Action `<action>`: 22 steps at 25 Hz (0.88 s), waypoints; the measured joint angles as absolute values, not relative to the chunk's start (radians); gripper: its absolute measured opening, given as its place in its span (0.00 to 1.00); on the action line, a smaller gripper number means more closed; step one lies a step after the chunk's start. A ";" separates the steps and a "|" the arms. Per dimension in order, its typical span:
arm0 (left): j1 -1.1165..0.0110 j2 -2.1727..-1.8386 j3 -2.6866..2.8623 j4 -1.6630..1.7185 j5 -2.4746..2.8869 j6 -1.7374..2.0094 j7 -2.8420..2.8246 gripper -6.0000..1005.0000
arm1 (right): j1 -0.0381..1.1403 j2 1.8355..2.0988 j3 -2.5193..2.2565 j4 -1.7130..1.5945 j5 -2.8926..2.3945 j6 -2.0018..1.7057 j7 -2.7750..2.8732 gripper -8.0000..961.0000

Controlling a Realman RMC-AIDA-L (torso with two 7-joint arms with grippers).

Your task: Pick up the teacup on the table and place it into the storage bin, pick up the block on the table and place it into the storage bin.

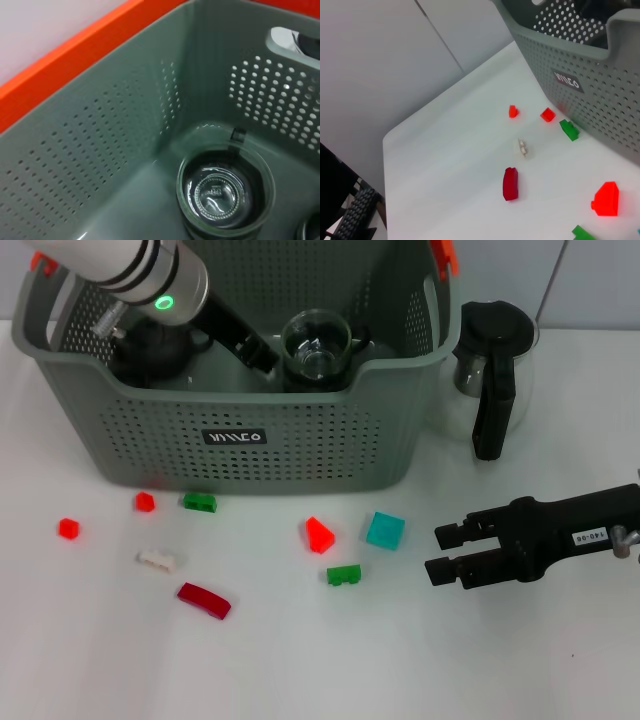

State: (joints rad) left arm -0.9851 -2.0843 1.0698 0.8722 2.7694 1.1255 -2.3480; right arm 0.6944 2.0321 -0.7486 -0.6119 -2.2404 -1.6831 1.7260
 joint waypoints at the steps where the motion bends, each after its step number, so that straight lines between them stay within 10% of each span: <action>1: -0.985 -2.086 1.069 0.876 2.771 1.129 -2.349 0.47 | 0.695 2.032 -0.749 -0.612 -2.240 -1.683 1.726 0.74; 11: -0.840 -2.114 0.765 1.276 2.544 1.410 -2.320 0.77 | 0.689 2.032 -0.748 -0.613 -2.240 -1.683 1.726 0.74; 22: -0.541 -2.038 0.495 1.404 2.011 1.849 -2.104 0.92 | 0.672 2.031 -0.741 -0.615 -2.241 -1.684 1.726 0.74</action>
State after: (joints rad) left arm -0.5405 -2.0378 0.4953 1.4042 2.0107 1.8487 -2.1039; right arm 0.6721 2.0314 -0.7410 -0.6154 -2.2407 -1.6838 1.7257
